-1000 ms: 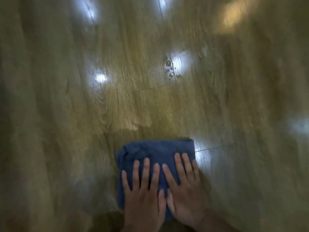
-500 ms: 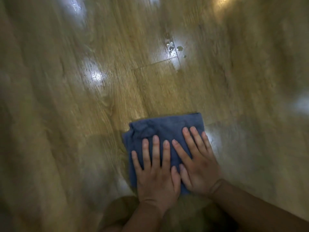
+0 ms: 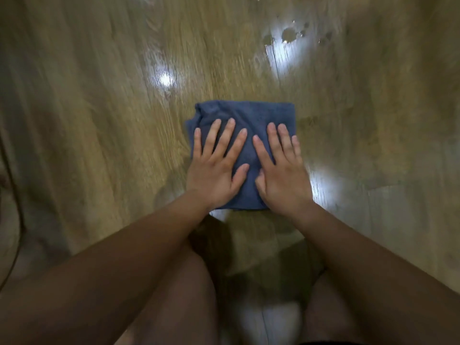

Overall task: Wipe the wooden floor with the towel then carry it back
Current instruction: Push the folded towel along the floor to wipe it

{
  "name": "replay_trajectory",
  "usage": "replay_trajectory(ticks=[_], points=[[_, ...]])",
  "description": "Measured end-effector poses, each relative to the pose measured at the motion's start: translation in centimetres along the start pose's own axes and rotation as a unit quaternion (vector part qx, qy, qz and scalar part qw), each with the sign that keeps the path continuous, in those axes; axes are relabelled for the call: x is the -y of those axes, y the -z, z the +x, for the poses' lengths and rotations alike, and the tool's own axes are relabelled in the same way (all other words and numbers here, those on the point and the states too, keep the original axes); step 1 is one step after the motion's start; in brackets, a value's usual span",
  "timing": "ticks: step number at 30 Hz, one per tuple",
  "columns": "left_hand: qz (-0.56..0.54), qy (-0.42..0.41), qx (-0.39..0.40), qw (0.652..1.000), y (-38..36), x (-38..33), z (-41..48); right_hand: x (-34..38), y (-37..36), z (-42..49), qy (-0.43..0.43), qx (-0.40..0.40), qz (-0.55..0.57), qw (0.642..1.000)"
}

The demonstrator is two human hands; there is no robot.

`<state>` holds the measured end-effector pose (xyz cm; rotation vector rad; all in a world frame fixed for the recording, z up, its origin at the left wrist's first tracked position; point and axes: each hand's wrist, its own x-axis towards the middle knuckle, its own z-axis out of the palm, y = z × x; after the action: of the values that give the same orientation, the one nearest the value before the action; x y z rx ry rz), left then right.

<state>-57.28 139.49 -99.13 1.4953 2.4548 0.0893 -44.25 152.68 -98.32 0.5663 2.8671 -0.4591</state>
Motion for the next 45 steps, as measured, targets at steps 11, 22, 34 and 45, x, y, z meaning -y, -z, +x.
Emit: replay_trajectory(ticks=[11, 22, 34, 45], points=[[-0.029, -0.007, -0.046, 0.998, 1.7, 1.9, 11.4, -2.4, 2.9, 10.9, -0.103, -0.071, 0.041, 0.991], [0.047, 0.048, -0.097, 0.993, 6.4, 11.5, 37.7, -12.5, 10.3, 37.8, -0.065, -0.153, -0.025, 0.986], [0.023, -0.086, -0.074, 0.993, -1.5, -2.7, 8.0, -5.9, 1.0, 3.8, -0.077, -0.121, 0.018, 0.99], [-0.01, -0.008, -0.1, 0.995, 5.8, 0.8, 36.8, -19.0, 10.9, 28.3, -0.116, -0.143, 0.069, 0.981]])
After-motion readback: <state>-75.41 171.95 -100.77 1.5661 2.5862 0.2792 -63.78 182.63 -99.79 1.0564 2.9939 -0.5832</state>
